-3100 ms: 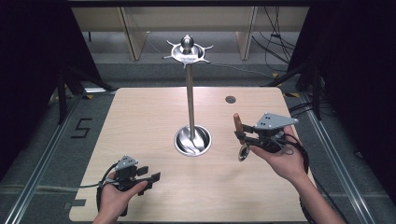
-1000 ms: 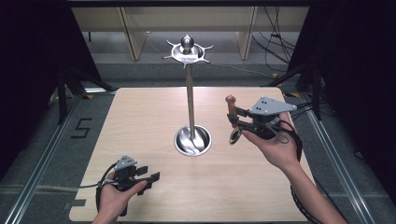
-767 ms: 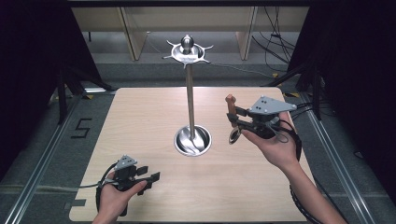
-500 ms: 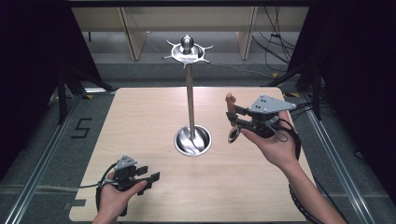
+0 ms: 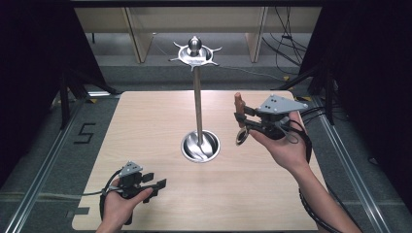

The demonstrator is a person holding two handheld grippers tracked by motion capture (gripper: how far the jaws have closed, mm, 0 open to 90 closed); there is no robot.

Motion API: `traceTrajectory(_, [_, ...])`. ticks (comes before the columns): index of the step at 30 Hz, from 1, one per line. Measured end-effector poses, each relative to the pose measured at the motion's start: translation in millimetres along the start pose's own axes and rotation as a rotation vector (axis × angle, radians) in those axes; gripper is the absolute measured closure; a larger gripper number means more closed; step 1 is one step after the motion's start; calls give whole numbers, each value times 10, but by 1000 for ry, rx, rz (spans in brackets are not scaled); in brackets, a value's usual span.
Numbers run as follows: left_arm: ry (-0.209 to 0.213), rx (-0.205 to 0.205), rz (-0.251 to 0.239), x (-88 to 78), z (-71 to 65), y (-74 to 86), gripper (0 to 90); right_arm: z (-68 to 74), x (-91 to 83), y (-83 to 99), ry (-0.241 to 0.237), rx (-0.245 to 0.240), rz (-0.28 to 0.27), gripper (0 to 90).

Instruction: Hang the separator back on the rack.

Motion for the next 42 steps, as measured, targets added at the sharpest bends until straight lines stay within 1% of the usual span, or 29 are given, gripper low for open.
traceTrajectory(2, [1,0,0,0,0,0,386,-16,14,-19,8,-10,-18,683])
traceTrajectory(3, [1,0,0,0,-1,0,386,-8,2,-18,3,-3,-2,683])
traceTrajectory(4, [0,0,2,-1,0,1,386,-19,10,-33,22,-2,-17,683])
traceTrajectory(5, [1,0,0,0,-1,0,386,-23,17,-48,8,-21,-24,683])
traceTrajectory(6, [3,0,4,-3,0,3,386,-20,16,-53,15,-15,-22,683])
traceTrajectory(7, [2,0,5,-4,1,3,386,0,17,-57,3,-5,-20,683])
traceTrajectory(8, [2,0,5,-4,1,3,386,-9,26,-71,3,-16,-31,683])
traceTrajectory(9, [2,1,5,-4,1,4,386,13,18,-66,-7,2,-16,683])
traceTrajectory(10, [2,1,5,-4,1,4,386,4,12,-67,1,-3,-7,683])
traceTrajectory(11, [3,0,3,-1,0,3,386,-16,29,-89,6,-25,-32,683])
traceTrajectory(14, [0,3,4,-3,2,2,386,-27,35,-118,26,-17,-45,683])
traceTrajectory(16, [1,3,5,-3,1,3,386,-3,26,-112,3,-3,-22,683])
traceTrajectory(17, [0,3,5,-4,1,3,386,2,32,-121,-5,-1,-29,683])
traceTrajectory(18, [0,4,6,-3,2,4,386,-19,39,-136,9,-13,-45,683])
traceTrajectory(19, [-2,4,8,-3,3,5,386,-13,38,-137,11,-7,-38,683])
traceTrajectory(20, [-2,4,9,-2,2,6,386,12,40,-134,-9,5,-31,683])
traceTrajectory(22, [-2,5,9,-2,1,6,386,-3,55,-150,16,4,-43,683])
traceTrajectory(23, [-2,5,9,-4,1,5,386,-3,61,-156,2,-13,-44,683])
traceTrajectory(26, [0,4,5,-3,2,3,386,-9,66,-173,11,-11,-47,683])
traceTrajectory(27, [0,4,7,-3,2,4,386,17,62,-169,2,7,-32,683])
traceTrajectory(30, [-1,5,8,-4,1,4,386,6,76,-195,5,-7,-45,683])
traceTrajectory(31, [0,4,6,-4,0,4,386,17,76,-198,10,9,-42,683])
traceTrajectory(34, [2,0,3,-4,1,3,386,6,92,-219,9,-1,-51,683])
traceTrajectory(36, [3,1,3,-3,-1,2,386,26,95,-221,-3,10,-37,683])
traceTrajectory(37, [1,1,5,-2,-1,3,386,11,110,-238,1,-7,-53,682])
traceTrajectory(38, [-1,3,6,-4,1,3,386,12,112,-242,1,-6,-54,683])
traceTrajectory(39, [0,3,5,-3,2,3,386,34,105,-236,-5,17,-36,683])
traceTrajectory(40, [0,3,5,-3,2,3,386,10,112,-253,11,0,-52,683])
traceTrajectory(42, [-1,3,6,-3,2,3,386,8,112,-256,8,-2,-49,683])
Point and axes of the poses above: each handheld gripper's, and its own axes: x roughly forward along the jaws, y roughly out of its underside, z roughly to its left, the point moved 8 cm from there along x, roughly forward along the jaws, and after that the axes turned 14 degrees about y, right-handed, at the moved point
